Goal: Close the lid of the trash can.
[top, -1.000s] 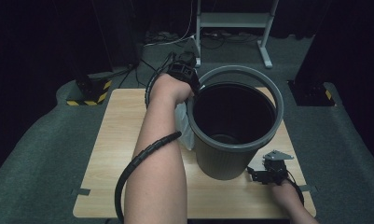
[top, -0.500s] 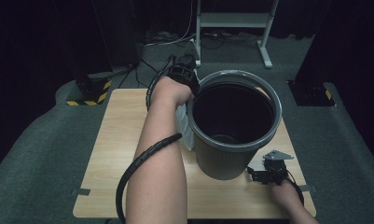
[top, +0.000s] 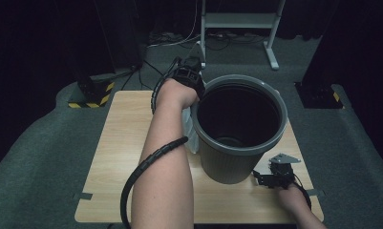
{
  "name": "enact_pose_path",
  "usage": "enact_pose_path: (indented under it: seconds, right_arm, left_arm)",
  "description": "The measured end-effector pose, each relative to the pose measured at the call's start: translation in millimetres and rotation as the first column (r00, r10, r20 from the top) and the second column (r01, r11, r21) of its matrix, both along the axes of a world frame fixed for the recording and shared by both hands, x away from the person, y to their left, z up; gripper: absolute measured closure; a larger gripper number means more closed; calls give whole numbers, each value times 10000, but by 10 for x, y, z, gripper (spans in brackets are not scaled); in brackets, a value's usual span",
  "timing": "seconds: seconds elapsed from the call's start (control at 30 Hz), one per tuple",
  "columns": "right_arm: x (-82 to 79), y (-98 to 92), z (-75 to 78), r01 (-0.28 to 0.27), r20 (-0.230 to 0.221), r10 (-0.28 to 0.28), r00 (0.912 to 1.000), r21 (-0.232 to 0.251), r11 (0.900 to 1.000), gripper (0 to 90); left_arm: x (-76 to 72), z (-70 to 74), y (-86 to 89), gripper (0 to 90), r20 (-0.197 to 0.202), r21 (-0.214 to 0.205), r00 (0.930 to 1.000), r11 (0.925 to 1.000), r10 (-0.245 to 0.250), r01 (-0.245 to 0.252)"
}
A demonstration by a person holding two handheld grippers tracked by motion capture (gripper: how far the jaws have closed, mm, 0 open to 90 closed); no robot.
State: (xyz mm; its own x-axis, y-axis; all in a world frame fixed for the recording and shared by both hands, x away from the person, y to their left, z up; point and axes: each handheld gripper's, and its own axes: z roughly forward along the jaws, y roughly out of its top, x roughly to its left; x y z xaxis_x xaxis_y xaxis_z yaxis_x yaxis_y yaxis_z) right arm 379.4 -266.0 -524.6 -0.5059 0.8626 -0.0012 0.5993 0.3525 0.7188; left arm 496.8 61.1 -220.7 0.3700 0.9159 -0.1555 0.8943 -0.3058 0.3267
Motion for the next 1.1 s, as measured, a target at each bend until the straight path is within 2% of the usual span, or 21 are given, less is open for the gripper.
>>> enact_pose_path:
  seconds: [0.47,0.7,0.87,0.9,0.93,1.0,1.1]
  right_arm:
    - [-1,3,1,32,-17,-32,10000,17,10000,98]
    - [-1,3,1,36,-19,-36,10000,20,10000,98]
    - [0,1,0,16,-11,-16,10000,8,10000,98]
    - [-1,3,1,33,-19,-33,10000,15,10000,98]
    - [-1,3,0,28,-18,-28,10000,21,10000,98]
    - [-1,4,0,37,-19,-37,10000,25,10000,98]
    - [-3,7,0,48,-17,-48,10000,15,10000,98]
  left_arm:
    - [-4,-25,3,747,128,-101,9999,9999,-6,7]
    - [3,-41,30,653,146,-91,9999,10000,23,-22]
    - [-4,-18,51,599,385,-256,9993,9997,-10,20]
    - [-9,-4,53,600,509,-294,9987,9995,-46,61]
    - [-21,12,56,650,700,-293,9974,9994,-143,164]
    - [-30,32,47,767,732,-365,9970,9989,-267,295]
    - [-32,18,20,771,811,-59,9959,9992,-392,398]
